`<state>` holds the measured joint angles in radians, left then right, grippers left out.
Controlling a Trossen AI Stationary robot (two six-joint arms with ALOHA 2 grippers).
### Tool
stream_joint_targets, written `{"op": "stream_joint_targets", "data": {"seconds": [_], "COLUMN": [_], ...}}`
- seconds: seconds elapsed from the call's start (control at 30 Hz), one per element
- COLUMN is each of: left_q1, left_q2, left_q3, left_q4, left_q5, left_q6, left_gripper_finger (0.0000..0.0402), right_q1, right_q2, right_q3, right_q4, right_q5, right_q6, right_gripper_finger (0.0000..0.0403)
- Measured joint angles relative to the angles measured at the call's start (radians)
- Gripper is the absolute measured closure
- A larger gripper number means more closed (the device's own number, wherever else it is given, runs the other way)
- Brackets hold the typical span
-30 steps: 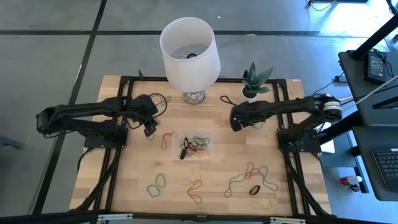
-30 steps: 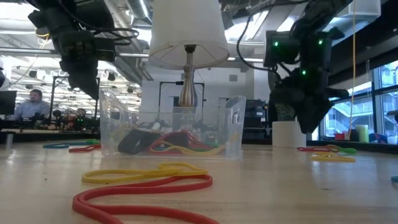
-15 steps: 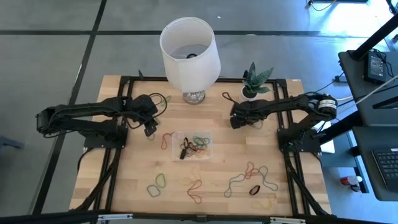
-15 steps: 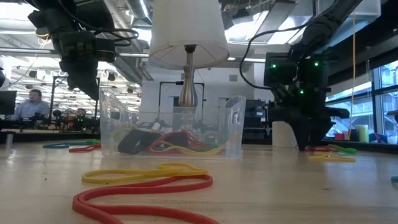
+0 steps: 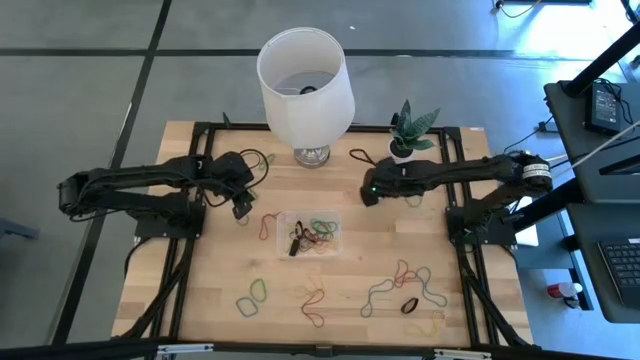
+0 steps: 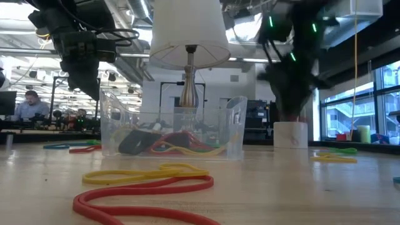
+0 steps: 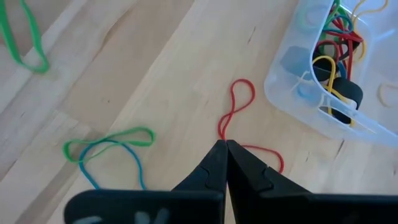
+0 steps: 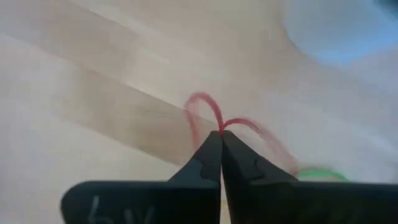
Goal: Pick and place rubber bands into bin
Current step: Put the red rubber band into the transparent bin, then put the green rubber band into the transparent bin
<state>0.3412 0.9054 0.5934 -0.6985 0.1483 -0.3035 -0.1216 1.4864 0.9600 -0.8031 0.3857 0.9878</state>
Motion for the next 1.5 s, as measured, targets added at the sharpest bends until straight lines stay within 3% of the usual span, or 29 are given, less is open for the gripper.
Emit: {"op": "stream_joint_targets", "data": {"seconds": [0.2,0.37,0.63,0.83,1.27,1.5], "left_q1": [0.000,0.000,0.000,0.000,0.001,0.058], "left_q2": [0.000,0.000,0.000,0.000,0.000,0.020], "left_q3": [0.000,0.000,0.000,0.000,0.000,0.013], "left_q4": [0.062,0.110,0.109,0.108,0.105,0.102], "left_q5": [-0.001,-0.001,-0.001,-0.001,-0.034,-0.147], "left_q6": [0.000,0.001,0.002,-0.007,-0.018,-0.056], "left_gripper_finger": [0.0400,0.0400,0.0400,0.0400,0.0400,0.0377], "right_q1": [0.169,0.255,0.304,0.302,0.293,0.310], "right_q2": [0.017,0.095,0.287,0.385,0.340,0.179], "right_q3": [0.218,0.325,0.380,0.380,0.381,0.365], "right_q4": [0.105,0.241,0.287,0.292,0.277,0.247], "right_q5": [0.140,0.142,-0.129,-0.149,-0.159,-0.113], "right_q6": [-0.124,-0.270,-0.342,-0.323,-0.311,-0.387], "right_gripper_finger": [0.0401,0.0402,0.0403,0.0388,0.0272,0.0271]}}
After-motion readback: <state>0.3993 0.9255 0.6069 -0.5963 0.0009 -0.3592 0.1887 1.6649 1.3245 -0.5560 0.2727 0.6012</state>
